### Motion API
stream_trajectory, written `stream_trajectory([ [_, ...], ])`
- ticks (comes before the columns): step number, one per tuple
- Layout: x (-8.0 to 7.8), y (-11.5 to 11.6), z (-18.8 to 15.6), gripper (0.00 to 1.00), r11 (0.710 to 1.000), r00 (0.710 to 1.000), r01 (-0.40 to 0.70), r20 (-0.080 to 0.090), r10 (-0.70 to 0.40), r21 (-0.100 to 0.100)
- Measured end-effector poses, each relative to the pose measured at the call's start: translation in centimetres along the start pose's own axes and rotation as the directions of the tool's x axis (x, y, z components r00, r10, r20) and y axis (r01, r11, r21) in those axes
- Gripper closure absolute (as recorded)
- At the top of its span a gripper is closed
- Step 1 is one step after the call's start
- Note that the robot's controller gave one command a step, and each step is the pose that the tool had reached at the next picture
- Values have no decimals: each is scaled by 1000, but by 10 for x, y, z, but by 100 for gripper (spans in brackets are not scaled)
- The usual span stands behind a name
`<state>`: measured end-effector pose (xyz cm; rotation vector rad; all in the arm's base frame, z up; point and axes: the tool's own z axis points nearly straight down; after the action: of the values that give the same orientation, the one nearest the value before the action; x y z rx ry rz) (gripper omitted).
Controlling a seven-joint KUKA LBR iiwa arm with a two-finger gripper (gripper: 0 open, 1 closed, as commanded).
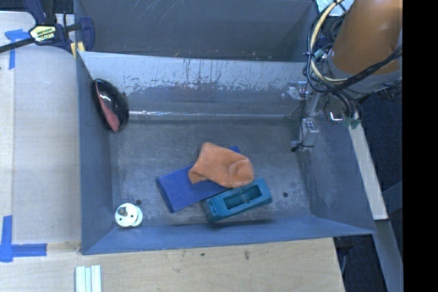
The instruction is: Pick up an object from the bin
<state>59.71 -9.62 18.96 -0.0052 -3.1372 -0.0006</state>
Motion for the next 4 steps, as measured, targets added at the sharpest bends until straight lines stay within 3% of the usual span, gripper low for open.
stream_trajectory([
  [1,-2,0,-5,0,1000,1000,3,9,-3,1],
  [2,-4,42,58,0,994,994,-109,11,109,-1],
  [3,-3,100,54,0,988,988,155,10,-155,2],
  [4,0,118,54,0,1000,1000,1,6,-1,0],
])
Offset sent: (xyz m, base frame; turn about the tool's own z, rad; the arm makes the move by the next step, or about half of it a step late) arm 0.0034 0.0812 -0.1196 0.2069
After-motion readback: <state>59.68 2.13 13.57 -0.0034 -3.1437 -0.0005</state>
